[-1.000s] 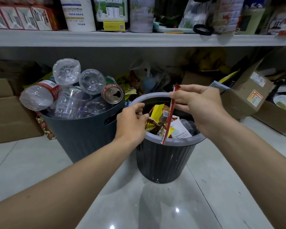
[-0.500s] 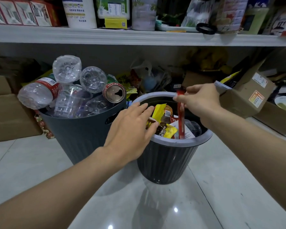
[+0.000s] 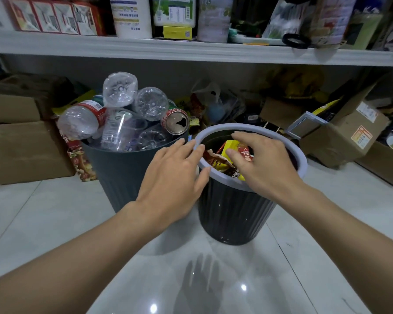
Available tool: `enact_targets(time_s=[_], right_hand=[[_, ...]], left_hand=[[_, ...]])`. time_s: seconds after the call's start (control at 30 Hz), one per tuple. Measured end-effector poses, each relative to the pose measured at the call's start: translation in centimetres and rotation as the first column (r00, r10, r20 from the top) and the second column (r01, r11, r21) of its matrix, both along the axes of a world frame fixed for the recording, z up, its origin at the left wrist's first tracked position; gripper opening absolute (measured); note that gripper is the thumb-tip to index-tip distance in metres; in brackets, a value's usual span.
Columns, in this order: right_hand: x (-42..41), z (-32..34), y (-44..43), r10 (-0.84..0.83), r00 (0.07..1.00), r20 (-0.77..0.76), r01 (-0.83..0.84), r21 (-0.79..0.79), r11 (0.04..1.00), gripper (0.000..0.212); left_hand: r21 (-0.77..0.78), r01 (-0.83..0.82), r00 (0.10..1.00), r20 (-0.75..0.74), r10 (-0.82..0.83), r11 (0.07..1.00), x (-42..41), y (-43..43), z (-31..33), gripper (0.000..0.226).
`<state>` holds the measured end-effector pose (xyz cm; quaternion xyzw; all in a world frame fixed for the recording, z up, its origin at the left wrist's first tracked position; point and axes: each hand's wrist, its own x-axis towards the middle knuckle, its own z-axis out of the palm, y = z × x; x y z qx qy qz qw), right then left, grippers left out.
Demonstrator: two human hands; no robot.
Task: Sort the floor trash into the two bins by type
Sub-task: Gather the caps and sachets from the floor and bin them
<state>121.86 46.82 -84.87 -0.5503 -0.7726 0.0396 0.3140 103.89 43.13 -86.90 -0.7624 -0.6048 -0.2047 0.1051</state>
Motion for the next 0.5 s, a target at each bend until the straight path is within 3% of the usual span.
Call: enact_targets(time_s=[0.13, 0.5], right_hand=[[-1.7, 0.2, -2.6, 0.011, 0.995, 0.097, -0.013, 0.02, 1.0, 0.051], [-11.6, 0.4, -9.6, 0.182, 0.956, 0.229, -0.2, 0.059, 0.978, 0.056]], left_hand=[[0.038, -0.041, 0.993, -0.112, 0.045, 0.998, -2.0, -2.1, 0.5, 0.059], [0.085, -0.178, 0.972, -0.14, 0.189, 0.98, -11.9, -9.9, 1.7, 0.06]])
